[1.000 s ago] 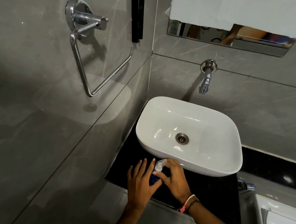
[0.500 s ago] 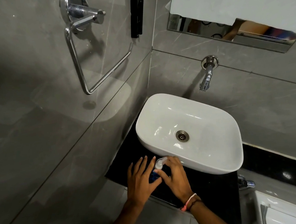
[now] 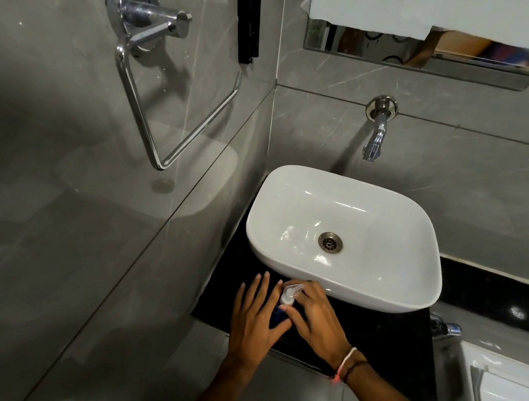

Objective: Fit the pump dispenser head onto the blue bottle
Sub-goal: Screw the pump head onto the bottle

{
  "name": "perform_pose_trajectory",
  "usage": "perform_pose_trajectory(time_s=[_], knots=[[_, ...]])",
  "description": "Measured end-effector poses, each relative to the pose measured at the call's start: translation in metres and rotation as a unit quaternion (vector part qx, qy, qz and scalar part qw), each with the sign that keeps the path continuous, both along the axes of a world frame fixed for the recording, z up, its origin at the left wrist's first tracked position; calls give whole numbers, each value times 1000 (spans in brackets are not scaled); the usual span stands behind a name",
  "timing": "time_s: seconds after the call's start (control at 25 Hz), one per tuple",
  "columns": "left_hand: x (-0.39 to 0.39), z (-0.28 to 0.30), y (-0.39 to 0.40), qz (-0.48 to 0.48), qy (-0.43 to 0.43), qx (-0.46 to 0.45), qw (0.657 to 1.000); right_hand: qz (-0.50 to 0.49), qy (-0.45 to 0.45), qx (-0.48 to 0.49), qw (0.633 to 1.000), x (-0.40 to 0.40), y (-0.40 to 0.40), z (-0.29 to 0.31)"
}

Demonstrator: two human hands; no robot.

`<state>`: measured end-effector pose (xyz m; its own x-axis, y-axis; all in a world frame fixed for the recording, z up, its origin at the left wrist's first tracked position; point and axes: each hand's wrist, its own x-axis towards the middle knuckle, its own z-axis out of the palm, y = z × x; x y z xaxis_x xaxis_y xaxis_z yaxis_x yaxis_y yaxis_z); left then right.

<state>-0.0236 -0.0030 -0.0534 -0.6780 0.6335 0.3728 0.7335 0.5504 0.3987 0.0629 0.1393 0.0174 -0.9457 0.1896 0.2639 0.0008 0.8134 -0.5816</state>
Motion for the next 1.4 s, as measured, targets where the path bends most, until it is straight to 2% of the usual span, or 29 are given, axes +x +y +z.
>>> perform_pose_trajectory(time_s=[0.12, 0.44, 0.56, 0.68, 0.88, 0.96, 1.04, 1.12, 1.24, 1.4], knots=[[1, -2, 1, 6, 14, 10, 1000, 22, -2, 6, 1000, 0, 5, 1], [-3, -4, 1, -3, 20, 2, 1000, -50, 2, 57, 997, -1, -4, -6], [-2, -3, 0, -6, 12, -2, 1000, -60, -3, -2, 998, 1, -4, -3], [-1, 2, 2, 1, 2, -4, 1000, -74, 6, 4, 997, -1, -11, 2], [-1, 7, -2, -10, -27, -22, 999, -156, 12, -164, 974, 4, -13, 4], [0, 10, -2, -9, -37, -22, 999, -90, 12, -107, 990, 13, -4, 19], [3, 13, -2, -9, -45, -18, 999, 10, 11, 22, 1000, 15, 5, 38], [5, 14, -2, -3, -55, -16, 998, 17, 4, 92, 996, 11, 8, 50], [4, 17, -2, 1, -59, -31, 998, -16, -52, 120, 991, 9, -2, 56], [3, 19, -3, -11, -73, -42, 996, -7, -86, 52, 995, 16, -17, 56]])
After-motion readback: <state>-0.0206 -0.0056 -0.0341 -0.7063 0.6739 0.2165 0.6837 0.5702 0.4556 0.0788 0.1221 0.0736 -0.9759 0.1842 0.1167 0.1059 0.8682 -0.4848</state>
